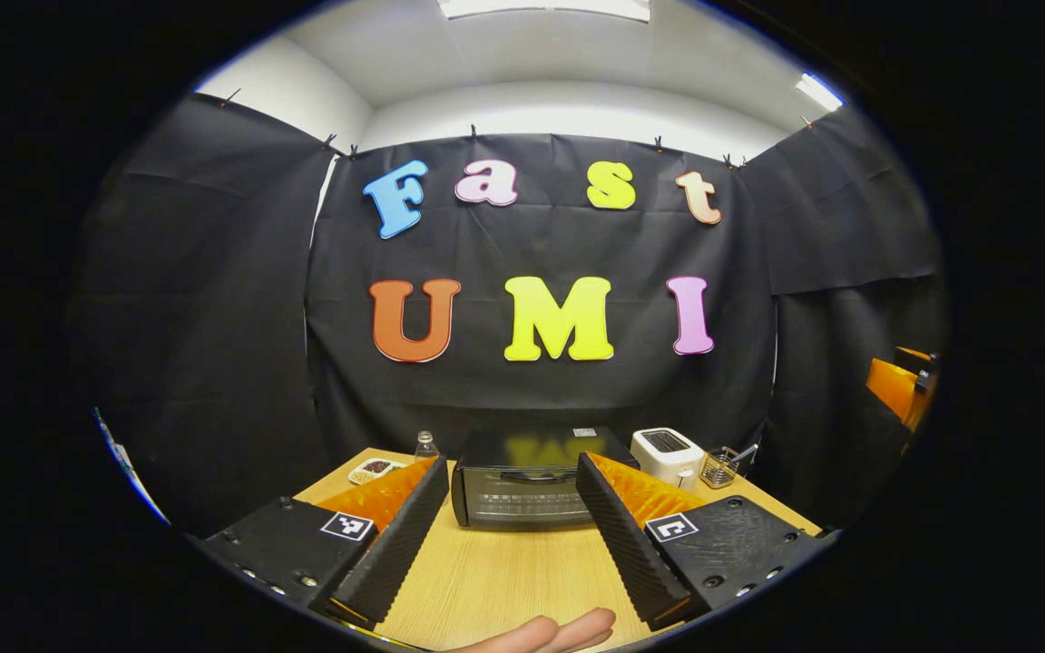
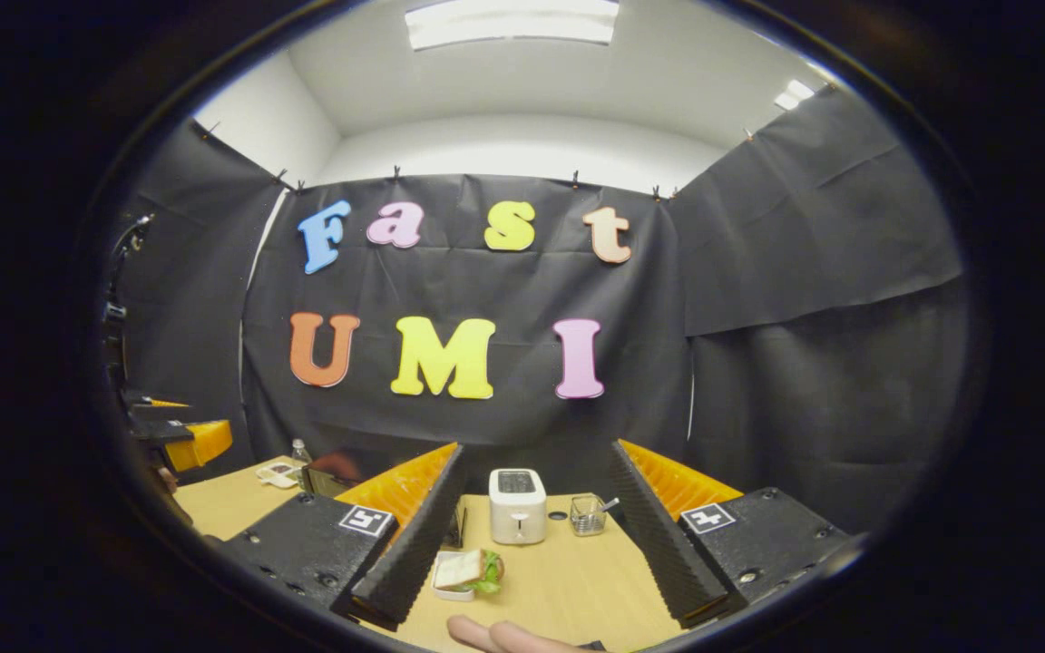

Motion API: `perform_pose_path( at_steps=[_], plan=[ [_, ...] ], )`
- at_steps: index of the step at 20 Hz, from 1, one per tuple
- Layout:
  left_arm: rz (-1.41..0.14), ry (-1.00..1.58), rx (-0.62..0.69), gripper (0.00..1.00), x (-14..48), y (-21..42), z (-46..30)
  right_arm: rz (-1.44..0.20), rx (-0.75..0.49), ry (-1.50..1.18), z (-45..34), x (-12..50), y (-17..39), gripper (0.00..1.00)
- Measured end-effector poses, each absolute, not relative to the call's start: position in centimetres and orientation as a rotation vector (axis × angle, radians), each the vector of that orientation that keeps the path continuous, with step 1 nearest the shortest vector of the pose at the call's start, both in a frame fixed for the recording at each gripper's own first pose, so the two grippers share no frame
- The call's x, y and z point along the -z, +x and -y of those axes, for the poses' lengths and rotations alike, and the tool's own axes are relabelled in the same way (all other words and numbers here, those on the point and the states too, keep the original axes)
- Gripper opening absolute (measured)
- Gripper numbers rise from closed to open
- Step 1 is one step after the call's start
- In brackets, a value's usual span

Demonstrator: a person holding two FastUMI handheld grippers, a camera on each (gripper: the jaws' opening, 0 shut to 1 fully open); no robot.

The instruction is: Open the electric oven with the left hand, put the food in, and close the electric oven.

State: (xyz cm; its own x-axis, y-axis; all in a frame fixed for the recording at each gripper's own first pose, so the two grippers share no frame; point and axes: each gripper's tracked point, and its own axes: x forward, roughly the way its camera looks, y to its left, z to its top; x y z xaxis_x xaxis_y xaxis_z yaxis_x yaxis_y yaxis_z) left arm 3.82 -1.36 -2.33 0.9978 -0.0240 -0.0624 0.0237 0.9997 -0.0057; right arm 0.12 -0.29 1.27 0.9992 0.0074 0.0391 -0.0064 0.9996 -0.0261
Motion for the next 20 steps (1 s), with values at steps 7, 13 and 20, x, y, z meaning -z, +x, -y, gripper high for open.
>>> perform_pose_path(
  at_steps=[7,13,20],
  plan=[
    [-0.128,0.006,0.024,0.93,5.6,12.3,2.4,0.011,-0.017,-0.012,1.3,0.1,3.0,0.89],
    [-0.192,-0.011,0.051,0.93,9.5,20.4,4.7,-0.009,-0.013,-0.017,2.3,1.3,5.4,0.89],
    [-0.286,0.022,0.052,0.94,15.0,27.7,5.7,-0.044,-0.003,-0.004,3.2,3.8,7.7,0.90]
  ],
)
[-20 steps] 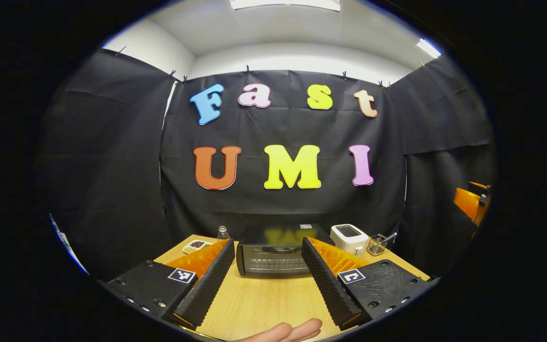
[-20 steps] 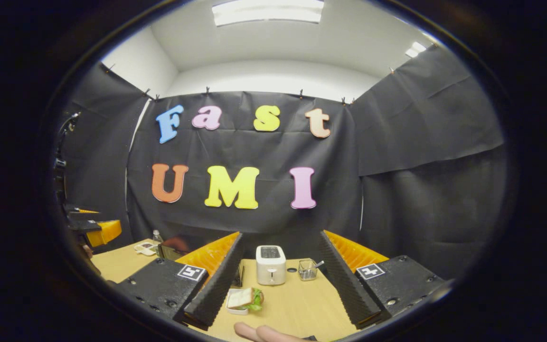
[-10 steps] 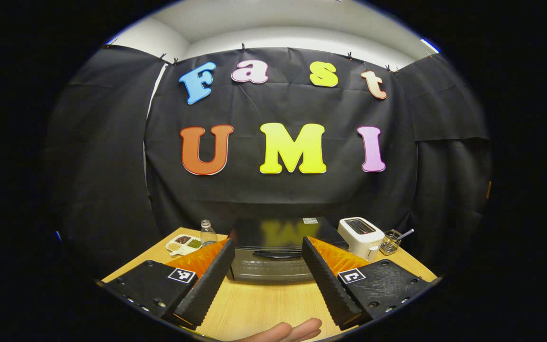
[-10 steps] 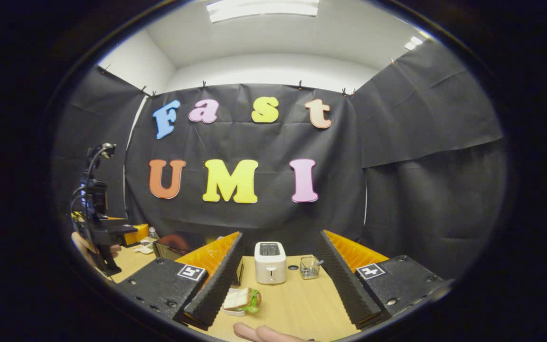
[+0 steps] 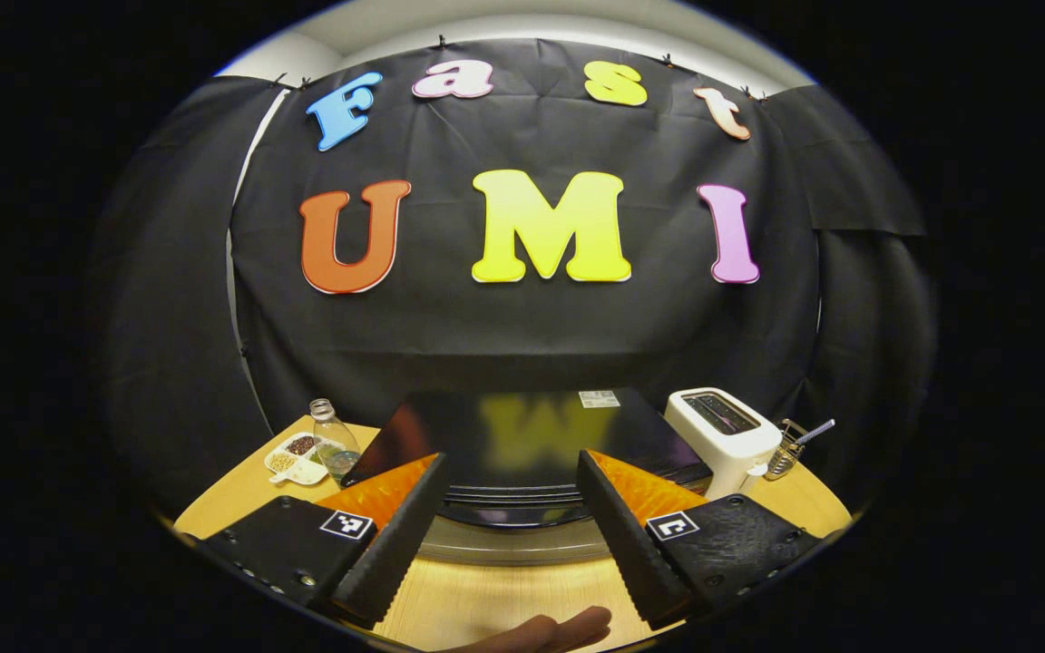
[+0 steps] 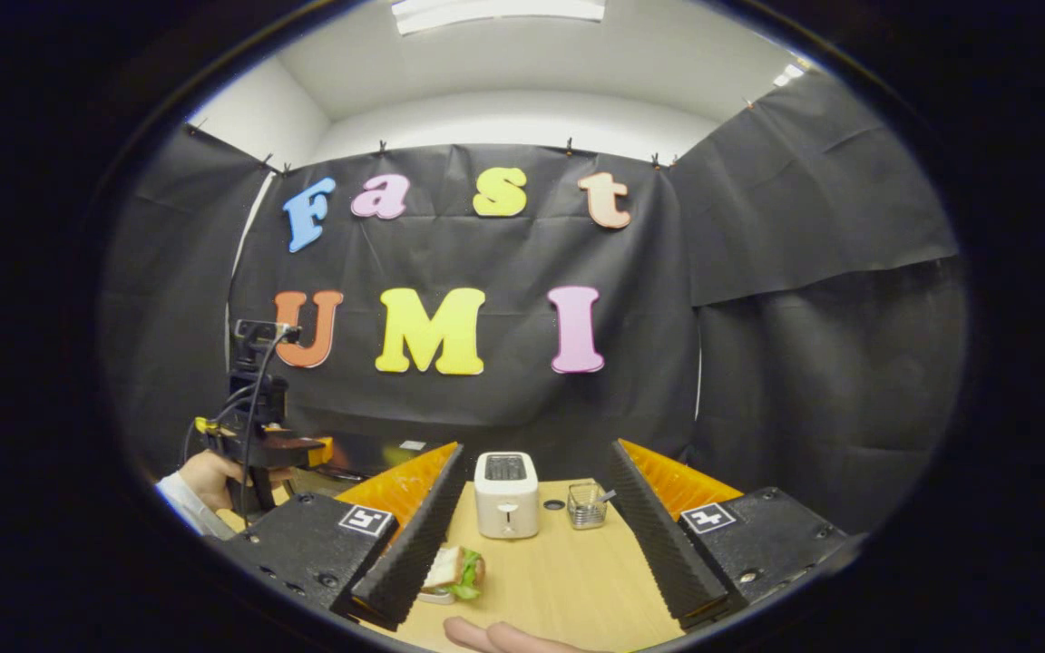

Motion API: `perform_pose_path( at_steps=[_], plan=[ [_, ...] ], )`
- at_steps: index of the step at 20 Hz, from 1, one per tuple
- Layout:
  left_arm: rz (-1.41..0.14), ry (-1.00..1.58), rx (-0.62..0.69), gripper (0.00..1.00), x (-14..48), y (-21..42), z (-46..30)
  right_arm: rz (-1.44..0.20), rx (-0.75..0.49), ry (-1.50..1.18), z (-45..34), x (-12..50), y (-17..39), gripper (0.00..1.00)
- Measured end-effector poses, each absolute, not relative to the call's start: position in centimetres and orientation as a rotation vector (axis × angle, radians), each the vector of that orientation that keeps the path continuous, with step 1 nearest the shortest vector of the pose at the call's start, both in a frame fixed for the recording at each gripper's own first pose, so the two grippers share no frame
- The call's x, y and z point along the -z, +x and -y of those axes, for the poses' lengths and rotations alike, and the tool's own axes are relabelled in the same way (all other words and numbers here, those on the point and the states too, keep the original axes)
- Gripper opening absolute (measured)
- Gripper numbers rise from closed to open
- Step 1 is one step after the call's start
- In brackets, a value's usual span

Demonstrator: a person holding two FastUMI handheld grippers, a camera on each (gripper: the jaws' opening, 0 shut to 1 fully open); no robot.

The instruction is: Open the electric oven with the left hand, put the food in, and close the electric oven.

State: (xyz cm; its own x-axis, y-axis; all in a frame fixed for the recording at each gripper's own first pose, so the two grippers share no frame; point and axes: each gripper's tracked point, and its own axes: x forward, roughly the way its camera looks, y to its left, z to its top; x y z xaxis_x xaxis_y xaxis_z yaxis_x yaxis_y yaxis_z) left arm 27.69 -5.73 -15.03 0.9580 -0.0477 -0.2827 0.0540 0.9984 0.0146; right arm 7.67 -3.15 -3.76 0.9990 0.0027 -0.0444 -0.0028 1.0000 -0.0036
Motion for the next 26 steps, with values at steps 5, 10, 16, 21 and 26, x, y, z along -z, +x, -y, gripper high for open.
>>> perform_pose_path(
  at_steps=[5,10,16,21,26],
  plan=[
    [-0.392,0.017,0.051,0.94,18.7,29.3,5.2,-0.070,0.014,0.008,4.1,5.1,8.5,0.90],
    [-0.470,0.019,0.067,0.94,20.7,28.9,5.6,-0.080,0.022,0.016,4.5,5.9,8.7,1.00],
    [-0.473,0.009,0.072,0.98,21.0,27.2,5.6,-0.082,0.027,0.011,4.8,6.2,8.2,1.00],
    [-0.475,0.016,0.080,0.98,21.7,23.5,5.5,-0.091,0.025,0.016,4.6,6.6,7.6,0.90],
    [-0.461,0.006,0.075,0.98,23.2,20.2,5.4,-0.088,0.020,0.001,4.2,6.7,6.9,1.00]
  ],
)
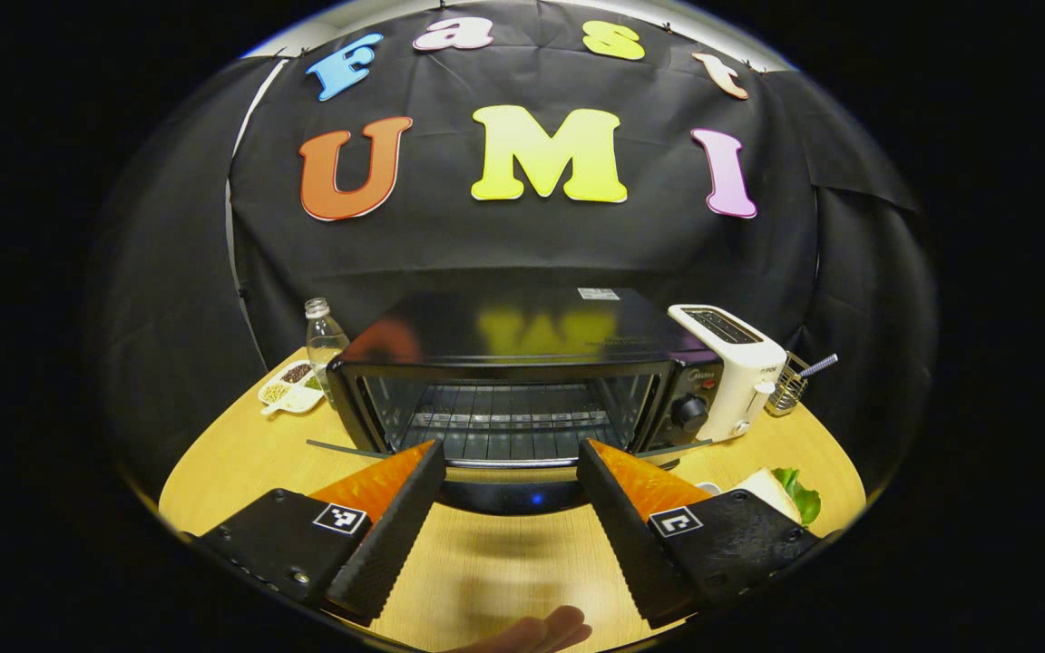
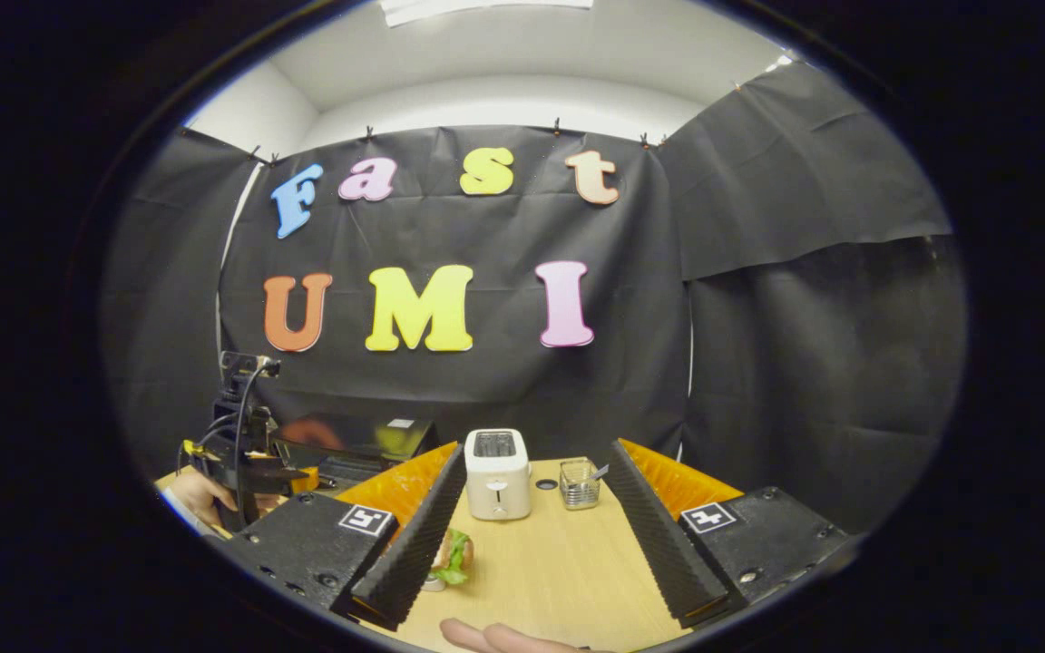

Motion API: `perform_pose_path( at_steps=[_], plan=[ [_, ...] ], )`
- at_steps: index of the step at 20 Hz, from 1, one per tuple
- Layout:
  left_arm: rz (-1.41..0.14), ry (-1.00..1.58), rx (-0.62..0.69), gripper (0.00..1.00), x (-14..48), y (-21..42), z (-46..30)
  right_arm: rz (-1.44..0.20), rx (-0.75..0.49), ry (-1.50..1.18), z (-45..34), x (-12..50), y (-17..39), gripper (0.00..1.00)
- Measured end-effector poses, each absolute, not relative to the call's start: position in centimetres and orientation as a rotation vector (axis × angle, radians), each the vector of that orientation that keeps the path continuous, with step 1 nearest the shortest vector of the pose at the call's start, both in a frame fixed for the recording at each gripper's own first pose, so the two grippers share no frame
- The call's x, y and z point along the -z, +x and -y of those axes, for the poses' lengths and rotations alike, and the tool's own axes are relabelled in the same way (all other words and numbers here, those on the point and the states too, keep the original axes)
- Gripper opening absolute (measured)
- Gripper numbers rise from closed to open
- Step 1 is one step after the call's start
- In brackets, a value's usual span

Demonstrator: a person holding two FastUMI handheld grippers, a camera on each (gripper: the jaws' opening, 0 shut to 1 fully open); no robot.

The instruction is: Open the electric oven with the left hand, put the food in, and close the electric oven.

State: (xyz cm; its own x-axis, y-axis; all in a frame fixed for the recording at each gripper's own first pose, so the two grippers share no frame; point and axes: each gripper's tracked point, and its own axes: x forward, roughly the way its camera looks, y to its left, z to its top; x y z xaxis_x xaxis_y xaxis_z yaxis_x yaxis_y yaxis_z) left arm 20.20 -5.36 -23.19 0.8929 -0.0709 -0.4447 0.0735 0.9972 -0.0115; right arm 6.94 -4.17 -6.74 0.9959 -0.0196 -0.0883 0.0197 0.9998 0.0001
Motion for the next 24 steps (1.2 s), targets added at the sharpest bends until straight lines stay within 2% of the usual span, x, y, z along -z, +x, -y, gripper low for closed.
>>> perform_pose_path(
  at_steps=[2,3,4,16,17,18,20,21,22,23,24],
  plan=[
    [-0.456,0.008,0.075,0.98,23.9,19.1,5.4,-0.087,0.023,-0.001,4.2,6.8,6.7,1.00],
    [-0.453,0.010,0.075,0.98,24.2,18.6,5.3,-0.088,0.023,0.000,4.3,6.9,6.6,0.90],
    [-0.454,0.011,0.075,0.98,24.5,18.1,5.3,-0.089,0.024,0.001,4.2,7.0,6.5,1.00],
    [-0.487,0.032,0.082,0.98,29.8,13.7,5.2,-0.109,0.038,-0.005,4.3,8.2,6.0,1.00],
    [-0.495,0.032,0.083,0.85,30.5,13.3,5.0,-0.113,0.036,-0.006,4.2,8.3,6.0,1.00],
    [-0.507,0.035,0.084,0.97,31.2,13.0,5.1,-0.116,0.033,-0.006,4.0,8.5,6.0,1.00],
    [-0.530,0.039,0.083,0.96,32.6,12.2,5.4,-0.121,0.032,-0.011,4.0,8.8,5.9,1.00],
    [-0.538,0.035,0.083,0.85,33.4,12.1,5.4,-0.123,0.034,-0.012,3.9,8.9,6.0,1.00],
    [-0.564,0.032,0.085,0.95,34.4,11.9,5.4,-0.126,0.037,-0.013,3.9,9.1,6.0,1.00],
    [-0.589,0.025,0.084,0.84,35.4,11.8,5.3,-0.129,0.036,-0.014,3.9,9.2,6.1,1.00],
    [-0.600,0.020,0.081,0.95,35.8,11.6,5.3,-0.133,0.035,-0.014,3.8,9.4,6.2,1.00]
  ],
)
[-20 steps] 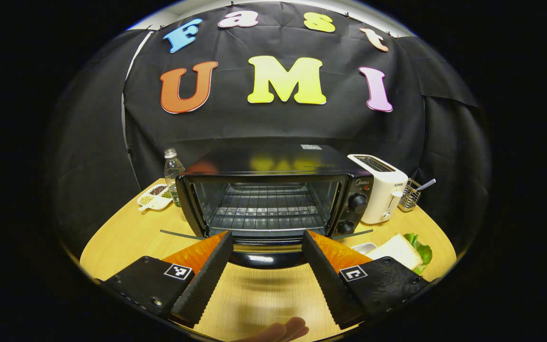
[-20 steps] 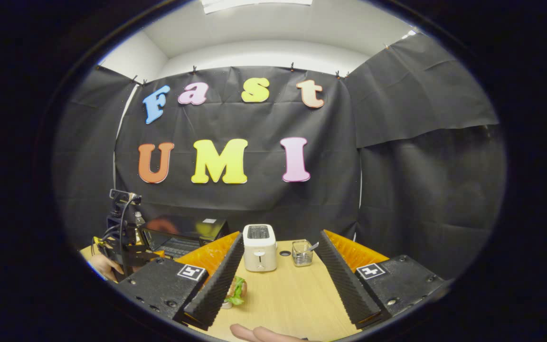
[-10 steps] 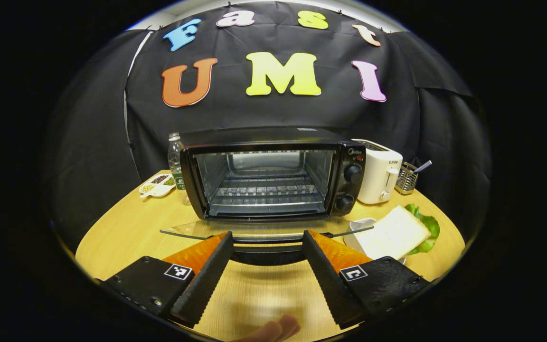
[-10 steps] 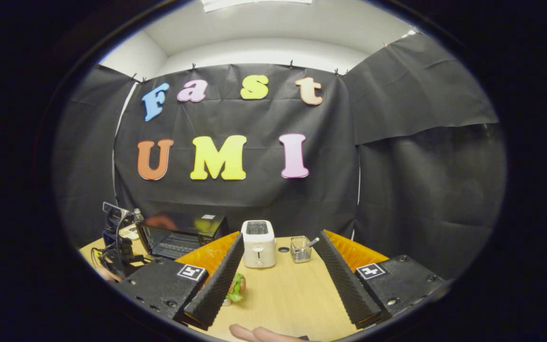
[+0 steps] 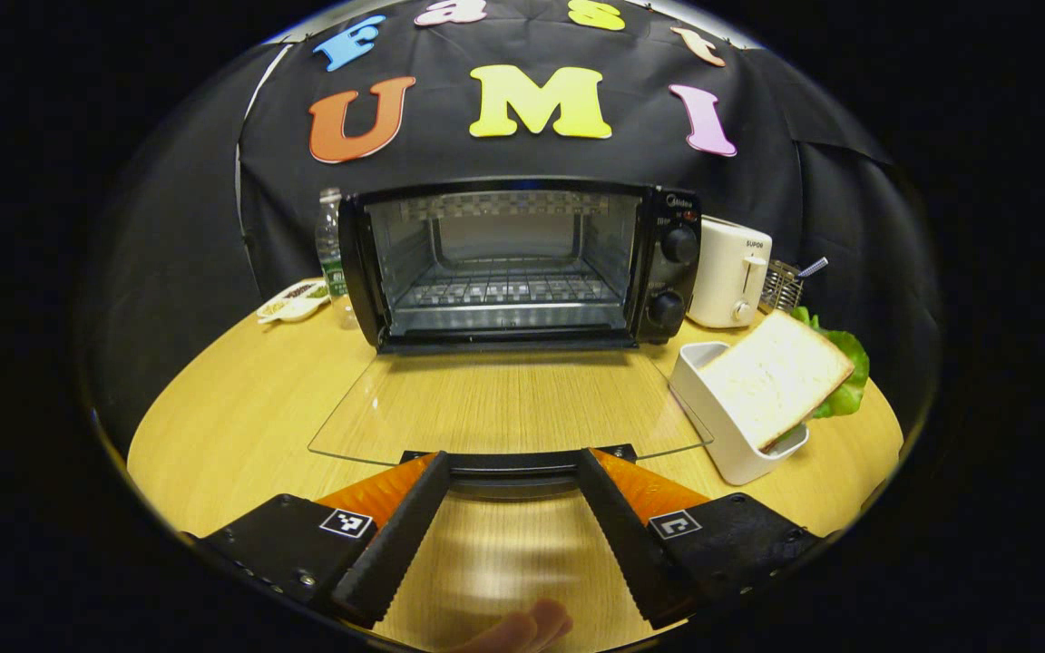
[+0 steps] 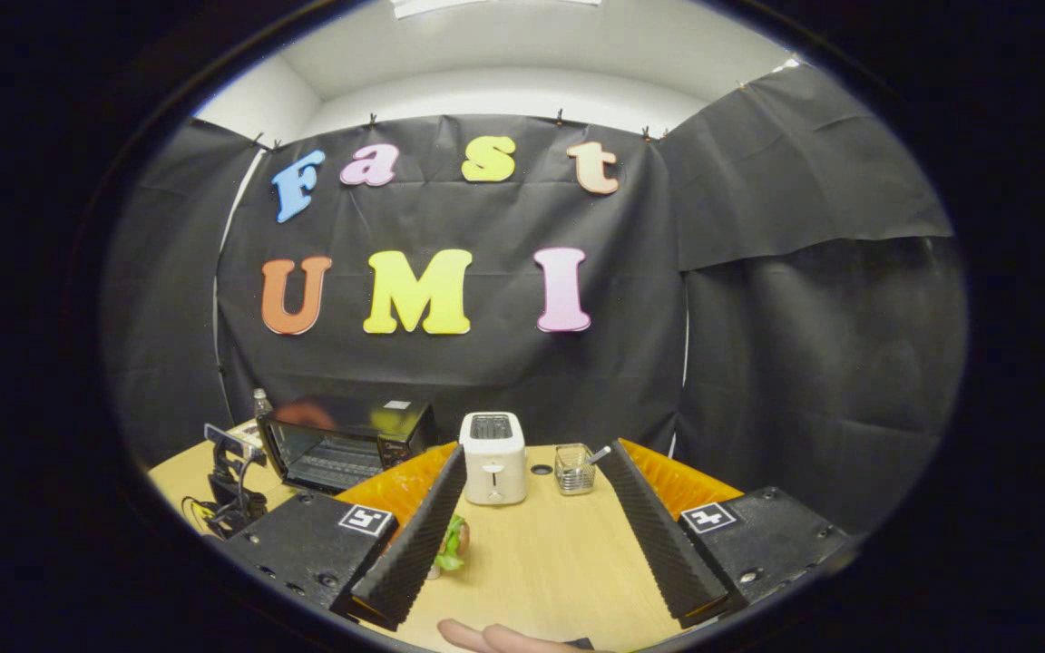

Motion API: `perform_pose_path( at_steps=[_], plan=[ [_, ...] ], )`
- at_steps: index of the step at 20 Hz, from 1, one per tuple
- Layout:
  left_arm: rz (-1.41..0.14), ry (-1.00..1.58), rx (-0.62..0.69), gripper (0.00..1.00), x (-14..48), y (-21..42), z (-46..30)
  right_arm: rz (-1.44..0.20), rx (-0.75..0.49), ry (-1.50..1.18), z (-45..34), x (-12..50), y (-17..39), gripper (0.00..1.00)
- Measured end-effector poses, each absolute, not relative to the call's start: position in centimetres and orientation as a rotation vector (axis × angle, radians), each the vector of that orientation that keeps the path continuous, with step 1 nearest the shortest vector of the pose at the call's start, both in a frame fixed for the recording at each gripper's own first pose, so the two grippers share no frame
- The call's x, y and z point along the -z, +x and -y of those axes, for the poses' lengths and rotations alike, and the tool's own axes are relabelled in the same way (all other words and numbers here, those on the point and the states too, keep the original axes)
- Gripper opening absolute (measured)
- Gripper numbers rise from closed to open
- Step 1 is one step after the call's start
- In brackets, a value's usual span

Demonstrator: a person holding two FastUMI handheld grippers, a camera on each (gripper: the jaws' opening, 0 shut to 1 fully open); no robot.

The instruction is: Open the electric oven with the left hand, put the food in, and close the electric oven.

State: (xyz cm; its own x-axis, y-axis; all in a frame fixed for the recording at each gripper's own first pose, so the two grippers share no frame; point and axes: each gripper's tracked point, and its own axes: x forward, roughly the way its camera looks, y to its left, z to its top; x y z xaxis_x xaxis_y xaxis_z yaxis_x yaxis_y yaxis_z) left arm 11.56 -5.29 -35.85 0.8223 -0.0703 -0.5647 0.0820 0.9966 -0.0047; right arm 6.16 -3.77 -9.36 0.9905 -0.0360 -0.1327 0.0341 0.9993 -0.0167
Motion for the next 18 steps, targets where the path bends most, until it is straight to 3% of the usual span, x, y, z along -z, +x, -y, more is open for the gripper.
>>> perform_pose_path(
  at_steps=[6,7,8,10,11,12,13,14,15,18],
  plan=[
    [-0.555,-0.004,0.111,0.94,33.5,10.4,5.7,-0.177,0.015,-0.010,3.6,10.8,7.4,1.00],
    [-0.519,-0.002,0.125,0.95,31.9,9.8,6.0,-0.196,0.002,-0.018,3.3,11.3,7.9,0.90],
    [-0.468,0.018,0.121,0.94,29.8,9.4,6.0,-0.219,-0.015,-0.023,3.0,11.9,8.4,1.00],
    [-0.366,0.056,0.115,0.93,25.5,8.8,5.9,-0.267,-0.041,-0.020,2.7,13.1,9.9,1.00],
    [-0.318,0.054,0.126,0.94,23.5,8.2,6.3,-0.290,-0.052,-0.018,2.6,13.7,10.6,0.90],
    [-0.278,0.041,0.135,0.93,21.6,7.6,6.6,-0.311,-0.066,-0.015,2.4,14.3,11.3,1.00],
    [-0.244,0.027,0.136,0.85,19.9,7.1,6.7,-0.336,-0.082,-0.013,2.1,15.0,12.0,0.90],
    [-0.211,0.016,0.129,0.95,18.2,6.6,6.4,-0.365,-0.101,-0.010,1.9,15.8,12.5,0.90],
    [-0.179,0.006,0.116,0.96,16.7,6.1,5.9,-0.397,-0.123,-0.010,1.5,16.6,13.2,1.00],
    [-0.076,-0.011,0.084,0.96,12.3,5.0,4.6,-0.494,-0.179,-0.021,0.7,19.1,15.0,1.00]
  ],
)
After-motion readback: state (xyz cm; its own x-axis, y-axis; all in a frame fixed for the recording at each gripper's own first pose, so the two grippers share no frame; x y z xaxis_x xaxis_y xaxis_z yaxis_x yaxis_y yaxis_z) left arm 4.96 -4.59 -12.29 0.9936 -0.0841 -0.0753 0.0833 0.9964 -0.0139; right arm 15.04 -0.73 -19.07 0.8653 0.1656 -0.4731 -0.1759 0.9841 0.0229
